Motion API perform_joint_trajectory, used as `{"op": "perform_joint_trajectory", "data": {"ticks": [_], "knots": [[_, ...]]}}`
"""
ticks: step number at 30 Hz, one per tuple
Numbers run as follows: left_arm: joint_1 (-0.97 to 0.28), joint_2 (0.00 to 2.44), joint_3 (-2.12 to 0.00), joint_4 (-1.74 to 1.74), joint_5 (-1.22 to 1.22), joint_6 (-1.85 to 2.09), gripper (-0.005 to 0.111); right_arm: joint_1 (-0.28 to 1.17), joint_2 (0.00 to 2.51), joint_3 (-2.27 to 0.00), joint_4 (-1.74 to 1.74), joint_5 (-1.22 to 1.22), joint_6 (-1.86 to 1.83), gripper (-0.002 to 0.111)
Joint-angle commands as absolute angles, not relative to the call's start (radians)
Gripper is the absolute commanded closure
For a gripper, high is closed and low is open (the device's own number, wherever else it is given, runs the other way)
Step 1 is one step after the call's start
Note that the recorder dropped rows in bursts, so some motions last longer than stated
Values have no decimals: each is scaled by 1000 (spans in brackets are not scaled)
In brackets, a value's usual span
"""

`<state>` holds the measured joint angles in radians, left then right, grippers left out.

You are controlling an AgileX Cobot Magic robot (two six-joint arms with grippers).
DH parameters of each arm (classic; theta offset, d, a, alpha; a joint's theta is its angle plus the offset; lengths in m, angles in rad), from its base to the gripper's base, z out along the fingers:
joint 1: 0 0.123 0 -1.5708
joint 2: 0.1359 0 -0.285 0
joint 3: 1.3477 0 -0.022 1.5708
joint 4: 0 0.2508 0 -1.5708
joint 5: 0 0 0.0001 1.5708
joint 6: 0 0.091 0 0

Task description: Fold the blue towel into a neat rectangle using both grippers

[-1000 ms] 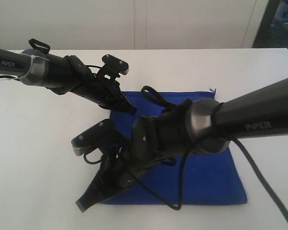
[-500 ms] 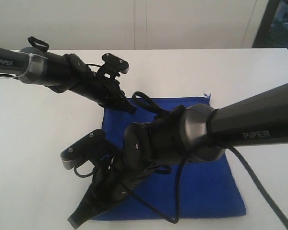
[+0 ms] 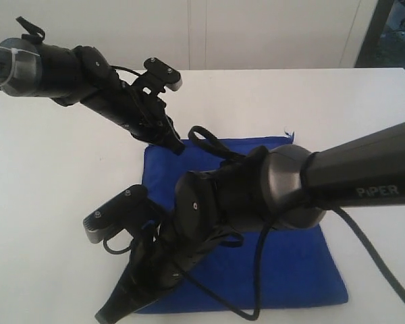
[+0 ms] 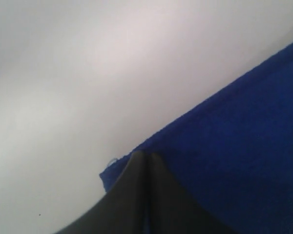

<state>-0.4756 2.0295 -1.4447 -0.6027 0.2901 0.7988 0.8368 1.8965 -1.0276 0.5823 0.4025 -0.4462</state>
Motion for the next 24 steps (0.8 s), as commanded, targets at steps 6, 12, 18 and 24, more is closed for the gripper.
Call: {"op": "perform_joint_trajectory", "data": {"ticks": [6,12,18,24], "knots": [[-443,2104,-1444,-507,332,740,107,837,1874,-1026,575,404,-443,108],[-443,2141,-1444,-507,334,740,107,837,1841,-1026,575,389,-443,108],[-443,2145,-1444,-507,327,740,107,837,1869,-1024,568,362,-443,108],[-443,2145,-1444,-507,323,740,107,837,1935,-1023,573,384,-443,108]]}}
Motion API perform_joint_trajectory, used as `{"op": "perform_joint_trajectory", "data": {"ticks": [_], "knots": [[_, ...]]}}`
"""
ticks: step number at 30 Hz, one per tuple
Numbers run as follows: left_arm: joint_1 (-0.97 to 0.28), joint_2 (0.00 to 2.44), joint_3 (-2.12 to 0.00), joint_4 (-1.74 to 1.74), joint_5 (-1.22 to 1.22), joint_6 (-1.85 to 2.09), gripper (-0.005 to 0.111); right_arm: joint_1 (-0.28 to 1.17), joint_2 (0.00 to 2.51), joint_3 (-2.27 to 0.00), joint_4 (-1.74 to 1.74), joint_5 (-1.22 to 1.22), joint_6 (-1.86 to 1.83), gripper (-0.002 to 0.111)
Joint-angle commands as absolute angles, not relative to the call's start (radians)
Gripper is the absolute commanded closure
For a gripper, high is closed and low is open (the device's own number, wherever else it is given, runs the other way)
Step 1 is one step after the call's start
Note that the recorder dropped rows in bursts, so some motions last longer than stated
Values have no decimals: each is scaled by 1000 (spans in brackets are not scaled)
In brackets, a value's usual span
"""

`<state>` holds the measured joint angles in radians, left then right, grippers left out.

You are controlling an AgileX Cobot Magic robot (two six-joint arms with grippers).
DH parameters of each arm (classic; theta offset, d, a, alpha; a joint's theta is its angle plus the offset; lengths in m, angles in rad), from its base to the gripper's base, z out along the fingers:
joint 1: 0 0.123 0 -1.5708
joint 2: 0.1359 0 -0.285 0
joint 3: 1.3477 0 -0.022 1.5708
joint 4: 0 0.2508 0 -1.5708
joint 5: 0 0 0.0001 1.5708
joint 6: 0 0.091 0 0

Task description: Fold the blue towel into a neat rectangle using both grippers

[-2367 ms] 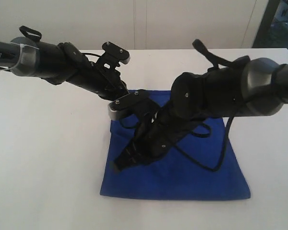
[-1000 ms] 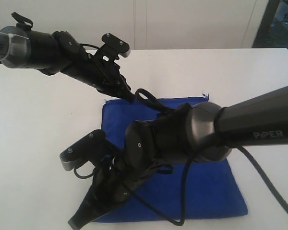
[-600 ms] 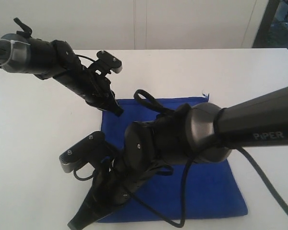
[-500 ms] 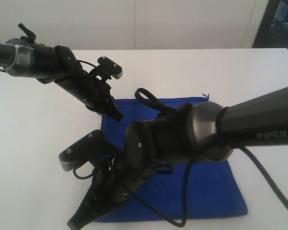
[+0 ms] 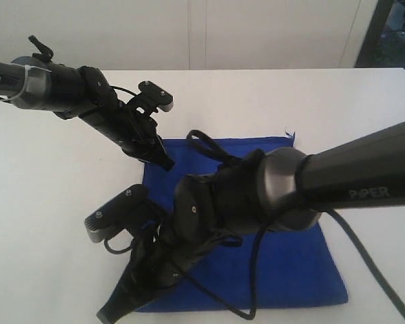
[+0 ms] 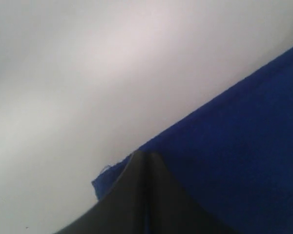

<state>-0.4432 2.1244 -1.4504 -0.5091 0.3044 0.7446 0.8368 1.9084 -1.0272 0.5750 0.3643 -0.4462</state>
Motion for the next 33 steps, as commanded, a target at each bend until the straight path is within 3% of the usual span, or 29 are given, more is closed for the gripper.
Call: {"op": "perform_joint_trajectory", "data": {"ticks": [1,13,22,33], "knots": [[-443,2145,-1444,-507,323,740,107,837,1935,-1023,573,396,-443,108],[-443,2145,-1444,-507,307,740,107,879,1935,-1023,573,514,-446,108],[-443,2128,-1444,-507,279,735,107,875,1863,-1025,573,462,-429,108],[-419,1996,-1487,-497,293,713,107,713,1765,-1025,547,505,-352,108]]}}
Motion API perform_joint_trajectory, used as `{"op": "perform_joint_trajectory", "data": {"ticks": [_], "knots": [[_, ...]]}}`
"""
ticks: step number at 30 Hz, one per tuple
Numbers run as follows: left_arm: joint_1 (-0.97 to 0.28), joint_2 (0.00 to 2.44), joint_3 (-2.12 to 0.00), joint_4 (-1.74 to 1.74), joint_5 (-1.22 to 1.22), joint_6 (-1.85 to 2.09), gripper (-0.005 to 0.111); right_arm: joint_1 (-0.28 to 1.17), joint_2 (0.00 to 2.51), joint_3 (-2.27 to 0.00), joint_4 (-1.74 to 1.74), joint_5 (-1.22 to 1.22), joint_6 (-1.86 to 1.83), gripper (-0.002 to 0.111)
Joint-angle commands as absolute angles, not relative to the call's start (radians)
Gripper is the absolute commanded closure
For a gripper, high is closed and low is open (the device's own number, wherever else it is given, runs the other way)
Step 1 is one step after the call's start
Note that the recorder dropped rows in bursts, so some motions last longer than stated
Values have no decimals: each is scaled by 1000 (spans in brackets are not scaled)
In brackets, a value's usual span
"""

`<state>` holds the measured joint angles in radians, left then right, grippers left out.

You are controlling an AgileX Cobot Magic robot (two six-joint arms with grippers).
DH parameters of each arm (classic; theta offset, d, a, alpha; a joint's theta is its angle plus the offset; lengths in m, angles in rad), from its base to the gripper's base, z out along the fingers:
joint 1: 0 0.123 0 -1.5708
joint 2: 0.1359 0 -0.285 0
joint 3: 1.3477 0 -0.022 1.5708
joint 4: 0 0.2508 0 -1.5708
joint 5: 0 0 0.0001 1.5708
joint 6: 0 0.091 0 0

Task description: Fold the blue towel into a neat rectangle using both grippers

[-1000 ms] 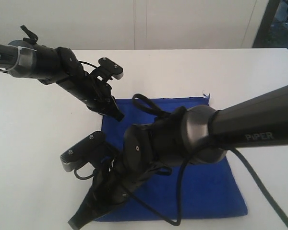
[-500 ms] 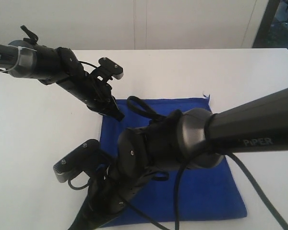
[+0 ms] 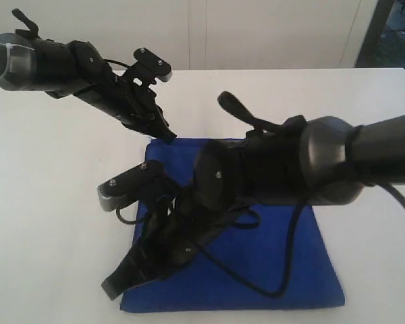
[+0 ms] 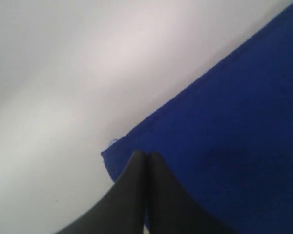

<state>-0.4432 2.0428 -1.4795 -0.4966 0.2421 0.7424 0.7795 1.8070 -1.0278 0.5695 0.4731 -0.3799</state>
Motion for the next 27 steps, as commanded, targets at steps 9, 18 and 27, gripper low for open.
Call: {"op": "perform_joint_trajectory", "data": {"ticks": [9,18,27], "knots": [[-267,1888,-1478,-407,707,352,107,490,1618,-976,418,579,-261,108],[-314,1694,-1229,-339,751,288,107,428,1497,-806,338,635,-257,108],[-485,1428,-948,-339,725,457,107,428,1364,-740,102,918,-257,108]]}}
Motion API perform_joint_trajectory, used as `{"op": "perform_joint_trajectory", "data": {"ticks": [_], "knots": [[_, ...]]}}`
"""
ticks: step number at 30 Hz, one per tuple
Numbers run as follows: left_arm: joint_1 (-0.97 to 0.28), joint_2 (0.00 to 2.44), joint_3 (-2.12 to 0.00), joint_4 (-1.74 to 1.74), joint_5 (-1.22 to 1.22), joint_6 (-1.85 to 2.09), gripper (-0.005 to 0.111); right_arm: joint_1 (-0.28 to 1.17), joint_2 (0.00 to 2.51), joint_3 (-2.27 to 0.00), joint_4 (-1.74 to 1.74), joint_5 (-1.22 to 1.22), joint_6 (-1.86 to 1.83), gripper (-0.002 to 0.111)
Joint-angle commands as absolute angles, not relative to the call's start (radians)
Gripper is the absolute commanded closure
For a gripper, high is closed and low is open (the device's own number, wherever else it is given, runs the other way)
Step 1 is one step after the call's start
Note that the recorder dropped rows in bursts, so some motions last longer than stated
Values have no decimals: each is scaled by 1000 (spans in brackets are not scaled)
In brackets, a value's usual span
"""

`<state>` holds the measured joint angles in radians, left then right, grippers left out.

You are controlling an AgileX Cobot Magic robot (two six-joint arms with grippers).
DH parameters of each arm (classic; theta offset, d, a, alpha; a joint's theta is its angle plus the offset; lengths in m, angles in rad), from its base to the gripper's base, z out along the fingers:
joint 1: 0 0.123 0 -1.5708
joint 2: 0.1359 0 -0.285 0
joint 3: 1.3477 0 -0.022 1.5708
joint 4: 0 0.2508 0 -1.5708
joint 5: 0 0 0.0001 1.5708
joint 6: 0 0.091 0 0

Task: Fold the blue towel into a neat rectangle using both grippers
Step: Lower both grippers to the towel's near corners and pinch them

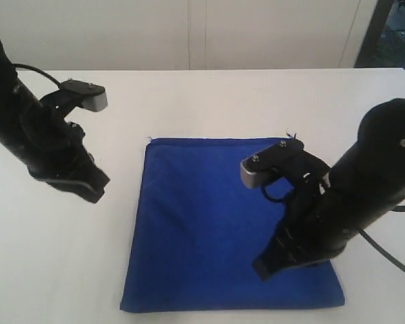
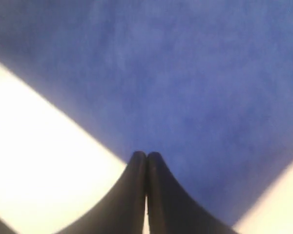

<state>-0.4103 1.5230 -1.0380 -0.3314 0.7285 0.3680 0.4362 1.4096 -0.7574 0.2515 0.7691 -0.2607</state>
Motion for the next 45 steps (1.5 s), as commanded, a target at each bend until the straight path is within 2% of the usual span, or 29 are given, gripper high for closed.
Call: {"op": "perform_joint_trajectory", "data": {"ticks": [1,10,16,23,34,45], "knots": [[-505,1412,-924,-339,711,476,107,428,1360,-735,66,941,-257,108],[-573,1398,-789,-432,512,479,107,428,1415,-602,-37,672,-192,108],[-573,1398,-780,-436,489,498,107,428,1510,-578,-181,628,-33,108],[-573,1394,-780,-440,552,515,107,428,1561,-593,-192,685,-23,108],[-573,1230,-780,-440,616,538,107,430,1398,-647,-305,796,123,108],[-573,1173,-780,-440,639,659,107,430,1209,-617,-130,801,-272,108]]}}
